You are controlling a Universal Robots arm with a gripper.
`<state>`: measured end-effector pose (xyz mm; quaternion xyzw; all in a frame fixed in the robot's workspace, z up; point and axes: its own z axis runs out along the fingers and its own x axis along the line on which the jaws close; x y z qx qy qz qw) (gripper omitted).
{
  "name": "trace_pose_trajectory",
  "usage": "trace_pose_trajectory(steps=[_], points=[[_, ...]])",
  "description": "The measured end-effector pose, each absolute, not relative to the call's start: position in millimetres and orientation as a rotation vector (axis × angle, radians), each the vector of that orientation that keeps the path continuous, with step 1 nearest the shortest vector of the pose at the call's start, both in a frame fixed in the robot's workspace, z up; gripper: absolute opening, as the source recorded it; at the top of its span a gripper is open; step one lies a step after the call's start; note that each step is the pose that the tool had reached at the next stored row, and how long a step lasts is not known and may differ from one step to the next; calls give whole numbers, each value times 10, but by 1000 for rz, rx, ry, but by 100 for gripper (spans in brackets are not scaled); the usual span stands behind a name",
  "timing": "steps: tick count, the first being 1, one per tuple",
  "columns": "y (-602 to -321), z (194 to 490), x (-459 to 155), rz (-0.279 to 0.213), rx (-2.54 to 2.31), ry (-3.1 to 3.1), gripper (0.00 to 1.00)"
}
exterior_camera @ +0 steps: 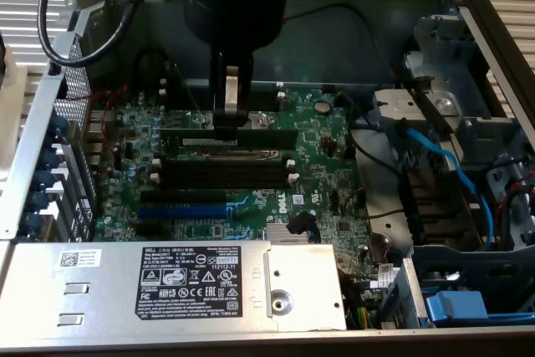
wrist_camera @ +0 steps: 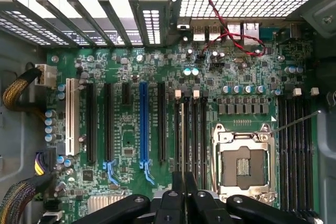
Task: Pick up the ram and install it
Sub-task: 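Insert the ram into the slot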
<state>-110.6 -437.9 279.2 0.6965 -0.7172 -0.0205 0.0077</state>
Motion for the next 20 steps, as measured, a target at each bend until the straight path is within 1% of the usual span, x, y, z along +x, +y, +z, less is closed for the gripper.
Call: trace_pose_trajectory(steps=[20], points=[[-4312,2634,-1103,-65,2208,-2209,12]])
